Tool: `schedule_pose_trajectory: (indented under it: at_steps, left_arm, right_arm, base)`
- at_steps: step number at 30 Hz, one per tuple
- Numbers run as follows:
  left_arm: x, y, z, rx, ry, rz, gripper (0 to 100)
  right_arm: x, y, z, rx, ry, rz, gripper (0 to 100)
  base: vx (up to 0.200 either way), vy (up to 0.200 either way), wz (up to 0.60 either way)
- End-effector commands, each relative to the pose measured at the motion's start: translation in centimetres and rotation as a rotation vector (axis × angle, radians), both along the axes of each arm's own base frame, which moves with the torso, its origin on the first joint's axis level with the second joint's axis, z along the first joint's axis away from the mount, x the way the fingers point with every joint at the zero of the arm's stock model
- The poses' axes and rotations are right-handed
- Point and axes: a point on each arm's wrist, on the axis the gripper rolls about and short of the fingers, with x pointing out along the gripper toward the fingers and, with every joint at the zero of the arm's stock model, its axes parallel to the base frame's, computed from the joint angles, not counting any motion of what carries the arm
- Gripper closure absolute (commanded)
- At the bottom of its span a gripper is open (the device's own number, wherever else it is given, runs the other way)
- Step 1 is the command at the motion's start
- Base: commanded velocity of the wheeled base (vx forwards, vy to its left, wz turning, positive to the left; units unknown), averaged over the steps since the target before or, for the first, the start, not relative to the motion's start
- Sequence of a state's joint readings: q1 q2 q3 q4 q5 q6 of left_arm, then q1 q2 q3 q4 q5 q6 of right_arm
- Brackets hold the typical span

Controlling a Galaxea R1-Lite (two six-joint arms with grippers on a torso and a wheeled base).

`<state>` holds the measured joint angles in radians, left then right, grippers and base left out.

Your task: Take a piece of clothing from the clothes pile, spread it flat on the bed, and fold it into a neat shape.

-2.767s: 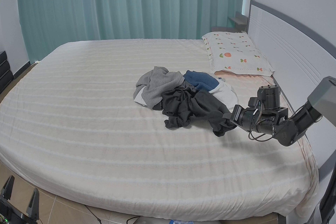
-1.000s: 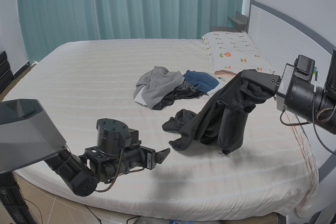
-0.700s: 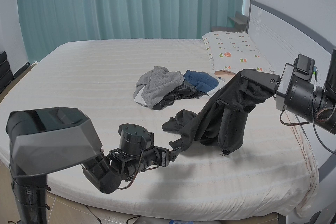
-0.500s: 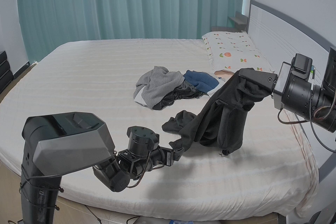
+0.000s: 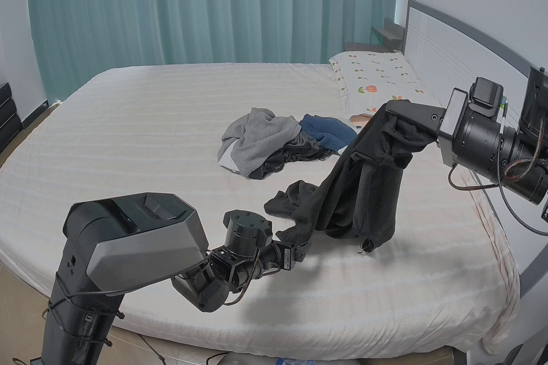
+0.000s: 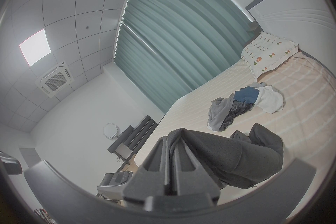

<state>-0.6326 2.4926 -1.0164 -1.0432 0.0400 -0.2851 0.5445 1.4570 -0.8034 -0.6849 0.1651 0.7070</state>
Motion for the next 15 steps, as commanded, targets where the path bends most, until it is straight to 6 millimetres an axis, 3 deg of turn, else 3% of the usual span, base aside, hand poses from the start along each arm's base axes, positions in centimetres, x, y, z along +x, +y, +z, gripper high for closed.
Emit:
schedule_pose_trajectory:
  at_steps: [1, 11, 12, 15]
  left_arm:
    - [1.0, -0.6, -1.6, 0.005, 0.002, 0.014, 0]
    - [3.0, -1.6, -2.6, -0.013, -0.047, 0.066, 0]
    - [3.1, -1.6, -2.5, -0.015, -0.049, 0.068, 100]
    - [3.1, -1.3, -2.5, -0.022, -0.036, 0.093, 100]
  right_arm:
    - [-0.2, -0.2, 0.3, 0.008, -0.013, -0.001, 100]
    - [-0.3, -0.4, 0.4, 0.010, -0.017, -0.009, 100]
    - [-0.3, -0.4, 0.4, 0.009, -0.015, -0.009, 100]
    - [-0.2, -0.4, 0.1, 0.004, -0.006, -0.009, 100]
  base:
    - [0.000, 0.000, 0.00]
    - [0.000, 0.000, 0.00]
    - [0.000, 0.000, 0.00]
    - [0.000, 0.000, 0.00]
